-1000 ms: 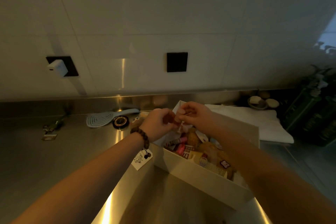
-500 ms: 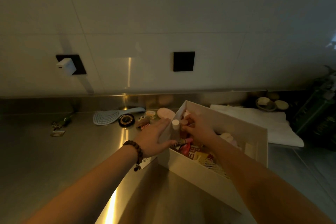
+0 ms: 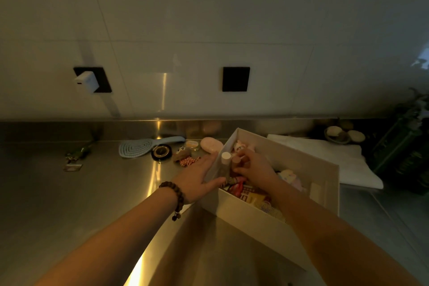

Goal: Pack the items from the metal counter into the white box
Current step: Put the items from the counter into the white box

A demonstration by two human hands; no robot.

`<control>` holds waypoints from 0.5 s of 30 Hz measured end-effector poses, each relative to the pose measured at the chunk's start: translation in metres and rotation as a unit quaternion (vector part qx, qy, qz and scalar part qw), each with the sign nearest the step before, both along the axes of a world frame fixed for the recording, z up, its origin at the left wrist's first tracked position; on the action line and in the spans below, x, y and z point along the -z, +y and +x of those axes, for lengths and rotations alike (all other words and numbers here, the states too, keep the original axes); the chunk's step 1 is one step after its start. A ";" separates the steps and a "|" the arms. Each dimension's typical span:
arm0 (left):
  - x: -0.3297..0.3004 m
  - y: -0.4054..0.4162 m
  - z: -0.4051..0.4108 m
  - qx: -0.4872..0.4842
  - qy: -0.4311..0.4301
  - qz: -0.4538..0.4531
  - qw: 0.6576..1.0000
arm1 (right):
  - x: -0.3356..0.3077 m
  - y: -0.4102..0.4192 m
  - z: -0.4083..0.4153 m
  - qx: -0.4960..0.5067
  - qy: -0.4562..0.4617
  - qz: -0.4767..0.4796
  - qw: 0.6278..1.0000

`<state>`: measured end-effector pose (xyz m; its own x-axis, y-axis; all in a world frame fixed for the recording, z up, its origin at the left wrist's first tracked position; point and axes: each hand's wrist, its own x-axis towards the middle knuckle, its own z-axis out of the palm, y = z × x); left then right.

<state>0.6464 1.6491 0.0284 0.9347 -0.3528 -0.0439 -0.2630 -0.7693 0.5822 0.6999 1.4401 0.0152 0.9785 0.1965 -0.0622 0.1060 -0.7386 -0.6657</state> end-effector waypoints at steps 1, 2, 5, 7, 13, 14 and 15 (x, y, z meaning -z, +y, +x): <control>0.000 0.002 -0.001 0.000 -0.001 -0.002 1.000 | -0.002 0.000 -0.002 0.006 -0.003 0.007 1.000; 0.000 0.004 -0.001 -0.001 -0.003 -0.008 1.000 | -0.005 0.001 -0.003 0.016 -0.011 0.017 1.000; -0.004 0.013 -0.005 -0.025 -0.014 -0.037 0.999 | -0.019 0.009 -0.007 0.048 -0.057 0.063 0.995; -0.007 0.023 -0.006 -0.049 -0.031 -0.041 0.997 | -0.033 0.021 -0.006 0.052 -0.092 0.045 0.993; -0.007 0.075 -0.006 -0.097 -0.077 -0.001 0.992 | -0.063 0.081 -0.010 -0.019 -0.171 -0.004 0.985; -0.006 0.087 -0.006 -0.108 -0.087 0.013 0.990 | -0.064 0.095 -0.011 -0.032 -0.168 0.000 0.985; -0.004 0.100 -0.006 -0.120 -0.095 0.030 0.988 | -0.063 0.109 -0.010 -0.044 -0.164 -0.001 0.985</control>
<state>0.6407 1.7487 0.0322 0.9846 -0.1215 0.1257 -0.1683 -0.8542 0.4919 0.6895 1.5489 0.0781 0.9250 0.2816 0.2551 0.3795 -0.7177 -0.5839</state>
